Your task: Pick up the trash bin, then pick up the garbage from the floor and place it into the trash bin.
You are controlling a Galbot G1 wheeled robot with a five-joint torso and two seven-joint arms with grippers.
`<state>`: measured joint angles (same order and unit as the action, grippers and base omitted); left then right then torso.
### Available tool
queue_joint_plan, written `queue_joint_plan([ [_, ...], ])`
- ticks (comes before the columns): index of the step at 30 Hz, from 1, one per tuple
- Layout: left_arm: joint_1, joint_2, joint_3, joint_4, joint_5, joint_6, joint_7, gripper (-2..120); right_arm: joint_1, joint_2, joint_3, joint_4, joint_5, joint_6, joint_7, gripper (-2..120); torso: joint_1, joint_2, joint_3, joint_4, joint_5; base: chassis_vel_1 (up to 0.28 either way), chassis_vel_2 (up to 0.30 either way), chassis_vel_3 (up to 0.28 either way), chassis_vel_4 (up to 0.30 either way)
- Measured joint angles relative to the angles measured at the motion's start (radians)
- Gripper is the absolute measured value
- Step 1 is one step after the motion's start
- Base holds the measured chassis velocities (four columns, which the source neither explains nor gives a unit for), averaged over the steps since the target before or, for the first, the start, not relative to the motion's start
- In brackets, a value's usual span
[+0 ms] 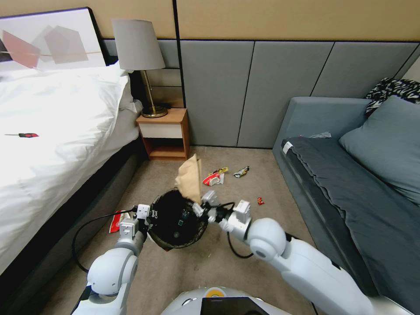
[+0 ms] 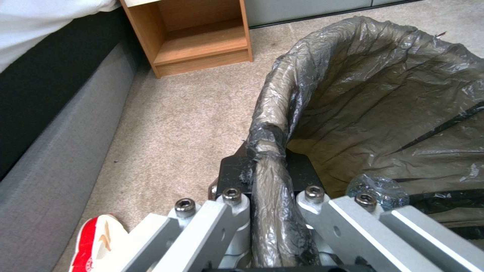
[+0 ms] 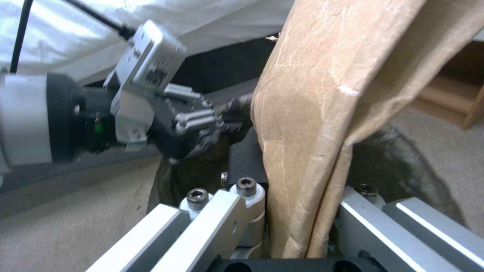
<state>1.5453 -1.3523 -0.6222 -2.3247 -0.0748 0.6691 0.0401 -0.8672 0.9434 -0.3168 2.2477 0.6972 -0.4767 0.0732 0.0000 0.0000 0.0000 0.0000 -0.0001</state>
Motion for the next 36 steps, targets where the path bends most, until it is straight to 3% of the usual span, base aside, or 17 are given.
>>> queue_joint_plan([
  [8,-0.004,0.003,0.014,0.001,0.003,0.002,-0.001,5,-0.004,0.015,-0.068,-0.018,-0.011,-0.048,0.064,0,0.000,0.000,0.000,0.0000,0.0001,0.000,0.000,0.000,0.000],
  [11,-0.003,0.004,0.010,-0.002,0.003,0.002,-0.001,5,-0.007,0.012,-0.065,-0.014,-0.013,-0.058,0.070,7,0.000,0.000,0.000,0.0000,0.0001,0.000,0.000,0.000,0.000],
  [23,-0.002,0.003,0.006,-0.005,0.002,0.003,-0.001,5,0.001,0.008,-0.064,0.000,-0.014,-0.059,0.084,50,0.000,0.000,0.000,0.0001,0.0001,0.000,0.000,0.000,0.000],
  [25,-0.004,0.003,0.006,-0.005,0.002,0.003,-0.001,5,0.006,0.008,-0.064,0.003,-0.013,-0.059,0.083,61,0.000,0.000,0.000,0.0000,0.0001,0.000,0.000,0.000,0.000],
  [27,-0.004,0.003,0.006,-0.004,0.002,0.003,-0.001,5,0.008,0.008,-0.064,0.004,-0.013,-0.059,0.082,65,0.000,0.000,0.000,0.0000,0.0001,0.000,0.000,0.000,0.000],
  [29,-0.006,0.003,0.006,-0.002,0.002,0.004,-0.001,5,0.014,0.010,-0.063,0.006,-0.013,-0.058,0.080,76,0.000,0.000,0.000,0.0000,0.0001,0.000,0.000,0.000,0.000],
  [31,-0.006,0.003,0.006,-0.001,0.002,0.003,-0.001,5,0.015,0.011,-0.063,0.006,-0.013,-0.058,0.080,78,0.000,0.000,0.000,0.0000,0.0001,0.000,0.000,0.000,0.000],
  [32,-0.007,0.003,0.005,-0.001,0.001,0.004,-0.001,5,0.017,0.012,-0.063,0.008,-0.012,-0.056,0.079,86,0.000,0.000,0.000,0.0001,0.0001,0.000,0.000,0.000,0.000],
  [36,-0.009,0.003,0.006,0.001,0.001,0.004,-0.001,5,0.021,0.011,-0.061,0.019,-0.007,-0.051,0.076,97,0.000,0.000,0.000,0.0001,0.0001,0.000,0.000,0.000,0.000],
])
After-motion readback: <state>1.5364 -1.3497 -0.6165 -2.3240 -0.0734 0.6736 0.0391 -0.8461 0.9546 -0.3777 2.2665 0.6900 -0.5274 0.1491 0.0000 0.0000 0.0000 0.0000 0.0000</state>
